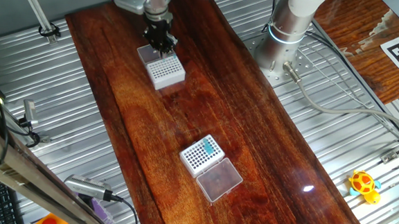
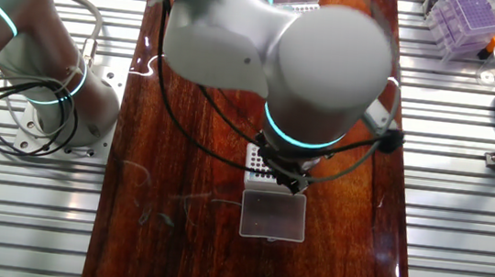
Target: Transfer all medium pipette tips from one holder to another
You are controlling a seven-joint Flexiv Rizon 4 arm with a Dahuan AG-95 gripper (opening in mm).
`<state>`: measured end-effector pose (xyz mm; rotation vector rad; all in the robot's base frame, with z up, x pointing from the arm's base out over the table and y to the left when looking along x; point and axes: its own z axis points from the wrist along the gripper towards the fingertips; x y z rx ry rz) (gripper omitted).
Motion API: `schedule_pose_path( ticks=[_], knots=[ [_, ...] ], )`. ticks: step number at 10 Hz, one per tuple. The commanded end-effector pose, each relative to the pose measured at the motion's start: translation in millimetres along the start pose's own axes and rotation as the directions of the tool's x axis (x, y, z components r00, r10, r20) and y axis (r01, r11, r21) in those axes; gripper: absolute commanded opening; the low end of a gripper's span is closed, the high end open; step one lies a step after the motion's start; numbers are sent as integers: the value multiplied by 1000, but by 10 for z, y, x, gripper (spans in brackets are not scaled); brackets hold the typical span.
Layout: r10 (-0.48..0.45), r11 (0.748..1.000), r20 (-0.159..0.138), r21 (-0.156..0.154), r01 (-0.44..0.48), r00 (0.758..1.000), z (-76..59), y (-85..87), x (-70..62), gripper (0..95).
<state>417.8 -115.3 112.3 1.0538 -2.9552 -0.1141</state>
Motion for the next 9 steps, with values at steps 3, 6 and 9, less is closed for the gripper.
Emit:
schedule_pose_path(
  ticks=[3,6,9],
  knots=[
    [22,1000,-6,-5,-22,1000,-368,60,-154,0],
    [101,995,-7,-5,-101,995,-387,392,-662,0],
    [241,970,-6,-1,-242,970,-332,1074,-1301,0]
  ],
)
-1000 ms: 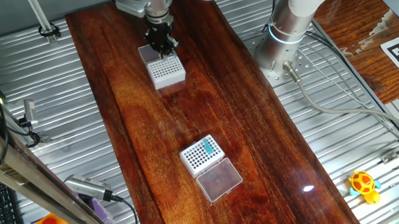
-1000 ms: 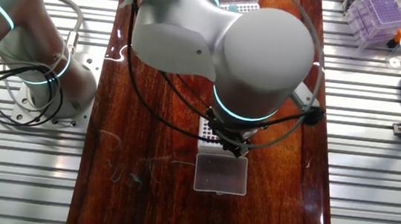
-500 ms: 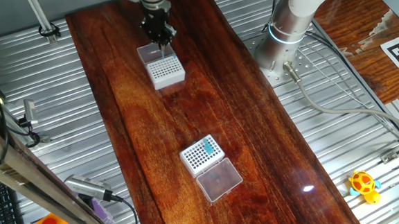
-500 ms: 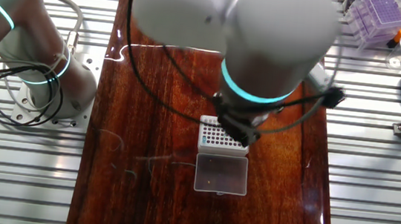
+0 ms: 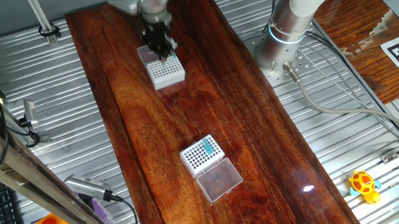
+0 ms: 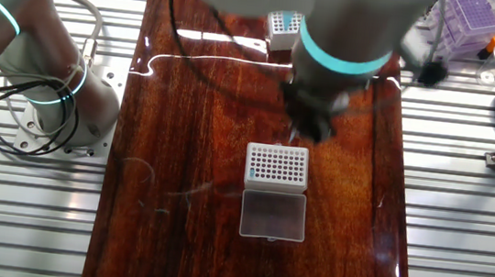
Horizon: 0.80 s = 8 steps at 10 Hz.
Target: Transfer all medium pipette tips from one holder to another
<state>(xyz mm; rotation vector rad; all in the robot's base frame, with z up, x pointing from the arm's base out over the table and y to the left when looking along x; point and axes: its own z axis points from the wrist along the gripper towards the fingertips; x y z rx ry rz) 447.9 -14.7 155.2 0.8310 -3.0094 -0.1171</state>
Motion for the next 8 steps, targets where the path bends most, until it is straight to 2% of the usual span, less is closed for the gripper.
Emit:
schedule_pose_path(
  ticks=[1,2,3,5,6,7,8],
  knots=[
    [139,990,5,5,-139,990,46,759,-475,0],
    [175,985,3,9,-175,985,58,951,-572,0],
    [195,981,2,12,-195,981,73,1049,-632,0],
    [174,985,-15,10,-174,985,72,1045,-631,0],
    [107,994,-34,1,-107,994,72,1045,-631,0],
    [37,999,-42,-4,-37,998,72,1045,-631,0],
    [8,1000,-44,-5,-8,999,72,1045,-631,0]
  ],
)
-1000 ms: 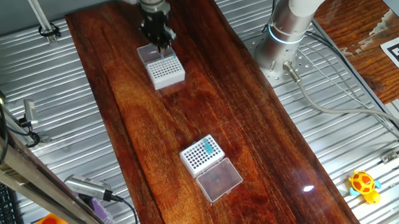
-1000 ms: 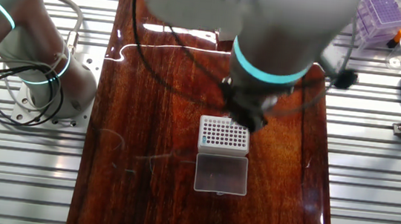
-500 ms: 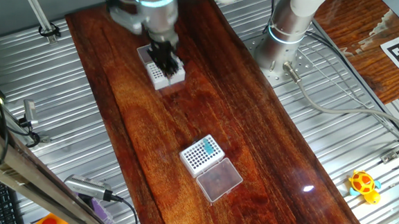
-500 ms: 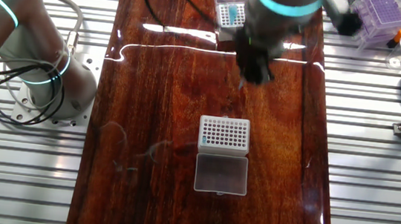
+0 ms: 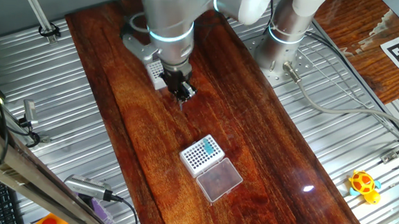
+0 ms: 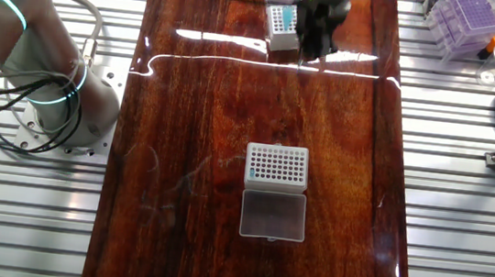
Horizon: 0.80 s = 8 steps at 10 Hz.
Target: Transfer all medium pipette tips from one holder to another
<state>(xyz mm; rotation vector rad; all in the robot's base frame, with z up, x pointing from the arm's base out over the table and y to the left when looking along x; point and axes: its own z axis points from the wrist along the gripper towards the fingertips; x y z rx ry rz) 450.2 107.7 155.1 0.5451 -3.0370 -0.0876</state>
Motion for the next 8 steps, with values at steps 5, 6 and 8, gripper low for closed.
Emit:
schedule_pose_path(
  ticks=[5,6,8],
  knots=[
    [-138,990,15,-19,139,990,80,617,-134,0],
    [-113,993,19,-17,113,993,81,783,-215,0],
    [-71,997,23,-16,71,997,108,1056,-300,0]
  ],
)
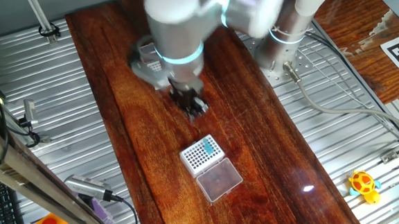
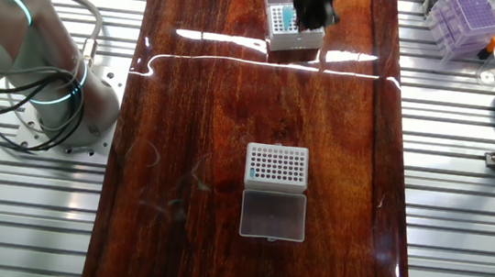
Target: Transfer all medium pipette tips from one holder to another
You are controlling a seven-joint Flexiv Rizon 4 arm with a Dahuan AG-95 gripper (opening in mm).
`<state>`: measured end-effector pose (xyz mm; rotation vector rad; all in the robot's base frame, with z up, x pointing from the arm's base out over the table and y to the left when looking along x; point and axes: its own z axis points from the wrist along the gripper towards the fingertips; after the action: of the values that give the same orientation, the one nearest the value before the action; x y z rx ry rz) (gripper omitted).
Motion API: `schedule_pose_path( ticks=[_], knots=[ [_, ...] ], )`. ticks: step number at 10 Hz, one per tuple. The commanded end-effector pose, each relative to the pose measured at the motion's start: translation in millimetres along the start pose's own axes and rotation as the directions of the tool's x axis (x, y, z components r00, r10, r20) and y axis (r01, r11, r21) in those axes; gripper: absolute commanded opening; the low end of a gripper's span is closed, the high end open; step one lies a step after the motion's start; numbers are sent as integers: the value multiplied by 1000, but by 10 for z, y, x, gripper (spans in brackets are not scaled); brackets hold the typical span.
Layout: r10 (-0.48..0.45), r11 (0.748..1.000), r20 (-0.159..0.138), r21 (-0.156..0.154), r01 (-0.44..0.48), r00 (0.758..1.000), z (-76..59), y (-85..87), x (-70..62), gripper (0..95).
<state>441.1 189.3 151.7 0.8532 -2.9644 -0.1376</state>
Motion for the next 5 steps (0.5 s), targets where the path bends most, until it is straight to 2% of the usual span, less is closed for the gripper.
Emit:
schedule_pose_path(
  ticks=[1,3,5],
  knots=[
    [146,989,26,13,-147,989,59,321,-193,0],
    [159,987,32,14,-159,987,98,392,-236,0],
    [160,987,32,14,-160,987,114,390,-233,0]
  ],
)
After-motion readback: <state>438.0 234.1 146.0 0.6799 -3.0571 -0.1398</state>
